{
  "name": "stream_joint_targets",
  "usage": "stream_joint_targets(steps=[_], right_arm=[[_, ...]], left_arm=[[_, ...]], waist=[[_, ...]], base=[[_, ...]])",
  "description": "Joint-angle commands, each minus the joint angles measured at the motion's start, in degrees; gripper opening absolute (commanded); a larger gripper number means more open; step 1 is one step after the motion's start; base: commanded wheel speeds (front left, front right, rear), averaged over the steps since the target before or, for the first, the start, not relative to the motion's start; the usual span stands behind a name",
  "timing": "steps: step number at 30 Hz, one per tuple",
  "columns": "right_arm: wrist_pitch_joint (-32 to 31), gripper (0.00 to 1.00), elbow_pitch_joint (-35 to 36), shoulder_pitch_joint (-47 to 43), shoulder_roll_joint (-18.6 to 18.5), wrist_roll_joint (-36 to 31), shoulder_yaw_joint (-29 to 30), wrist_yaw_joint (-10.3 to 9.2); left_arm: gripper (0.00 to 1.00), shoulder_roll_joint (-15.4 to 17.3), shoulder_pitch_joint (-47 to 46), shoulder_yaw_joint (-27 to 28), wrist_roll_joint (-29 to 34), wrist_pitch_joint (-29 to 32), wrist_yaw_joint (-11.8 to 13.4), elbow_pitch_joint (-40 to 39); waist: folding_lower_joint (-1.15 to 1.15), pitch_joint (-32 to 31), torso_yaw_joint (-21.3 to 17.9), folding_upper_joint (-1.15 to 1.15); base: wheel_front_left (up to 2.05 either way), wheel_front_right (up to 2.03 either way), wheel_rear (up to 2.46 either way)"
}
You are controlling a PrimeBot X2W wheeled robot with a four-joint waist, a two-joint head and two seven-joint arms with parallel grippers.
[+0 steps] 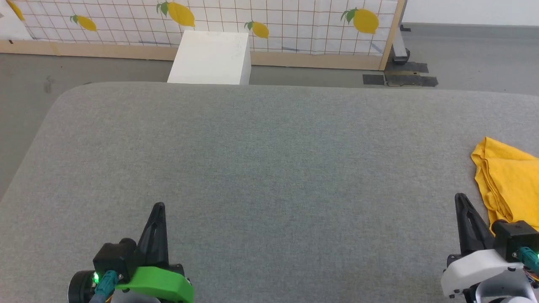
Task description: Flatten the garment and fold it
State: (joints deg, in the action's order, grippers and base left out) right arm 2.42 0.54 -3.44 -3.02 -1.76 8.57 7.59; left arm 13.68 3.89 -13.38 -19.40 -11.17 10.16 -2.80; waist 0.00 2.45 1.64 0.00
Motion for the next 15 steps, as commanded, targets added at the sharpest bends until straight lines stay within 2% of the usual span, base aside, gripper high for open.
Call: stream_joint_targets(steps=[1, 15], right_arm=[[-0.20, 0.00, -0.14, 0.86, 0.04, 0.45, -0.39, -0.03], [-0.53, 0.00, -0.20, 1.25, 0.05, 0.65, -1.62, -0.04]], left_arm=[[0.00, -0.70, -0.90, 0.61, 0.99, 0.38, -0.37, 0.14], [0.00, -2.21, -1.35, 2.53, 3.75, 2.00, -1.84, 0.54]], waist=[[0.00, -0.04, -0.02, 0.00], [0.00, -0.40, -0.27, 0.00]], base=[[0.00, 0.00, 0.00], [0.00, 0.00, 0.00]])
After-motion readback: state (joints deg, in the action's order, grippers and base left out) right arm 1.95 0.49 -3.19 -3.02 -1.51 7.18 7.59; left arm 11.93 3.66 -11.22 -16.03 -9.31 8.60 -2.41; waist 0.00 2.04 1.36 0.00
